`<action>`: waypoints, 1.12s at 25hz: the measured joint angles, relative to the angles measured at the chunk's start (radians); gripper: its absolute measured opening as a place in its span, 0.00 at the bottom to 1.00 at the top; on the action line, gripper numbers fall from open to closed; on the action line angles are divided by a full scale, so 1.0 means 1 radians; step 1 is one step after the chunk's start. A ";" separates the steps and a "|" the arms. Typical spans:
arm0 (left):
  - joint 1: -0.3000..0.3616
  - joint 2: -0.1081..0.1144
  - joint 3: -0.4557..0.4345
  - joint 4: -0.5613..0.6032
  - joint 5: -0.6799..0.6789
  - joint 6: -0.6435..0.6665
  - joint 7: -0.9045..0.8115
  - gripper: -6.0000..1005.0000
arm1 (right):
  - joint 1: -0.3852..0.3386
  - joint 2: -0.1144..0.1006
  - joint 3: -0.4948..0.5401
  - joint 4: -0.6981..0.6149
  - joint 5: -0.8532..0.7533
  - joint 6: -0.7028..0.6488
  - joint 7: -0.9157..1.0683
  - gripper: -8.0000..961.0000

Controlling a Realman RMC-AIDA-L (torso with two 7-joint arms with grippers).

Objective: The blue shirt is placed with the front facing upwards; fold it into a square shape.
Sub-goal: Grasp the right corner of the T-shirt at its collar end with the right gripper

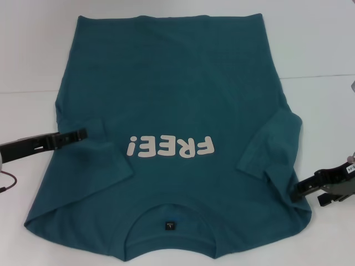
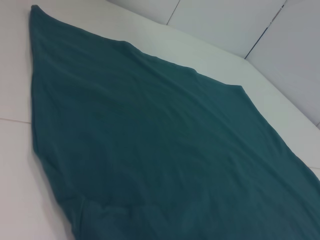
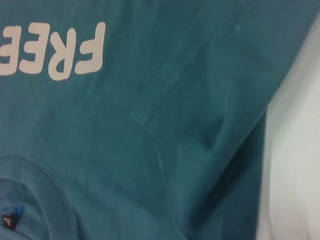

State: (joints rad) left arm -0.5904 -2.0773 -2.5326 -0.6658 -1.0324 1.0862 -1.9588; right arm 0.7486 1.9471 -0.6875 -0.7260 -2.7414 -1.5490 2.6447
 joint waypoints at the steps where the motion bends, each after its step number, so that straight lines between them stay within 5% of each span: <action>1: 0.000 0.000 0.000 0.000 0.000 0.000 0.000 0.87 | 0.000 0.000 0.000 0.000 0.001 -0.001 0.007 0.92; 23: -0.010 0.000 0.014 0.012 0.000 -0.019 0.000 0.87 | 0.002 -0.006 0.029 0.013 0.010 -0.017 0.038 0.83; 28: -0.009 0.000 0.014 0.012 0.000 -0.019 0.000 0.87 | 0.001 -0.008 0.041 0.030 0.009 -0.016 0.040 0.70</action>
State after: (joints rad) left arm -0.5991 -2.0770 -2.5187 -0.6534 -1.0324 1.0676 -1.9588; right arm 0.7495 1.9389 -0.6465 -0.6957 -2.7320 -1.5646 2.6842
